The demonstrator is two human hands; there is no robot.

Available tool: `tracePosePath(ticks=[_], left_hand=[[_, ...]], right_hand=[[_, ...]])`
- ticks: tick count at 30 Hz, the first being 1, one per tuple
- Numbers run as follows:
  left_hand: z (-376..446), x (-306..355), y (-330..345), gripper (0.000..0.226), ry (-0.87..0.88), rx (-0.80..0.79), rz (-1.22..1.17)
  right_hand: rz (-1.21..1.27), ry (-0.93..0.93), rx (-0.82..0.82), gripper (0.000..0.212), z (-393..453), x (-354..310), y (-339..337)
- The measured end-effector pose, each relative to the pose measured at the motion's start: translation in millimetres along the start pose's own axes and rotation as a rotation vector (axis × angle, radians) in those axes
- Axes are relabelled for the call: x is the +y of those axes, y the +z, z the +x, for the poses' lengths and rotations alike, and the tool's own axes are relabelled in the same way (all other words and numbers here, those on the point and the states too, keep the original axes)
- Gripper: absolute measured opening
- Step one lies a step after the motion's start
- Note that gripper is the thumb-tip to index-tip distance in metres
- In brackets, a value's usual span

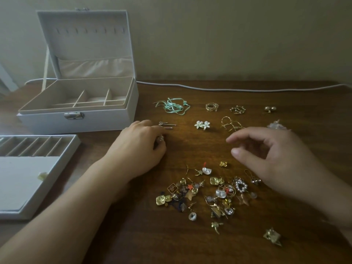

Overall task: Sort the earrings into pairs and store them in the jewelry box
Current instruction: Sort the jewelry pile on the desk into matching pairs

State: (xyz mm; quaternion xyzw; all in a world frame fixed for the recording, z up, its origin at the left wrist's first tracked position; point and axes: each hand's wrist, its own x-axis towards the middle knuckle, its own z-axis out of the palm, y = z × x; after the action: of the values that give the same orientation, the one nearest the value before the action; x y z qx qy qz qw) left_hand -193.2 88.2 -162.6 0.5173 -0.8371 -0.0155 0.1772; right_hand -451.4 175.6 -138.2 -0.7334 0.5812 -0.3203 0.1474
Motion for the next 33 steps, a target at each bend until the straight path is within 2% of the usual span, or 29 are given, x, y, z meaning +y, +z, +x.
tracePosePath(ticks=[2,5,10,13,15,18,21,25,28,33], left_hand=[[-1.4,-0.3,-1.7,0.037,0.005,0.029,0.002],[-2.4,0.3,-6.1,0.036,-0.013,0.089,-0.009],[-2.3,-5.8,-24.5,0.026,-0.085,0.234,-0.104],[-4.5,-15.4,-40.6,0.019,-0.116,0.242,-0.179],[-9.4,-19.1,-50.1,0.012,-0.036,0.118,-0.223],[-17.5,-12.5,-61.6,0.032,0.13,-0.245,-0.323],[-24.6,4.8,-60.9,0.042,0.307,-0.479,-0.201],[-30.9,29.6,-51.3,0.048,0.329,-0.454,-0.18],[-32.6,43.0,-49.6,0.033,0.385,-0.488,-0.145],[-30.2,31.8,-46.9,0.027,0.385,-0.528,-0.179]], right_hand=[[-0.153,-0.034,-0.09,0.023,2.5,3.9,3.0],[-0.25,-0.074,-0.171,0.029,5.5,4.0,6.2],[-0.317,-0.102,-0.211,0.021,8.1,2.3,8.6],[-0.31,-0.109,-0.207,0.015,8.5,4.7,9.7],[-0.3,-0.114,-0.202,0.014,8.7,6.1,9.4],[-0.263,-0.103,-0.179,0.012,7.7,4.4,5.4],[-0.195,-0.083,-0.1,0.007,4.1,3.4,-1.8],[-0.122,-0.016,-0.02,0.008,1.8,5.0,-12.4],[-0.125,0.023,-0.005,0.011,2.3,8.7,-18.5],[-0.081,0.047,-0.043,0.01,-0.5,11.0,-27.0]])
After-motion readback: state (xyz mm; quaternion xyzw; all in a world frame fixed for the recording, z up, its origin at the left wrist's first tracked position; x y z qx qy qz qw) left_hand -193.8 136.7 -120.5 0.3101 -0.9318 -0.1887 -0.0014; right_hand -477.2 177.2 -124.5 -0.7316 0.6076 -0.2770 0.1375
